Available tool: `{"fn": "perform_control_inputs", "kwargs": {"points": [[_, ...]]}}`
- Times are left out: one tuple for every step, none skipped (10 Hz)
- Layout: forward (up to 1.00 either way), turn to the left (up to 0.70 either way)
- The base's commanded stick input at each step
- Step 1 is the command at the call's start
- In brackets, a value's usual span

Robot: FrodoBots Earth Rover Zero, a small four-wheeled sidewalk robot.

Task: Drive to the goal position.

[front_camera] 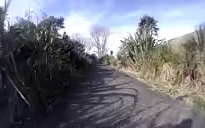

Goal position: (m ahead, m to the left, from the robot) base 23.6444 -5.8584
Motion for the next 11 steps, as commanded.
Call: {"fn": "perform_control_inputs", "kwargs": {"points": [[0.45, -0.27], [0.45, -0.27], [0.45, -0.27], [0.45, -0.27], [0.45, -0.27], [0.45, -0.27], [0.45, -0.27], [0.45, -0.27], [0.45, -0.27], [0.45, -0.27], [0.45, -0.27]]}}
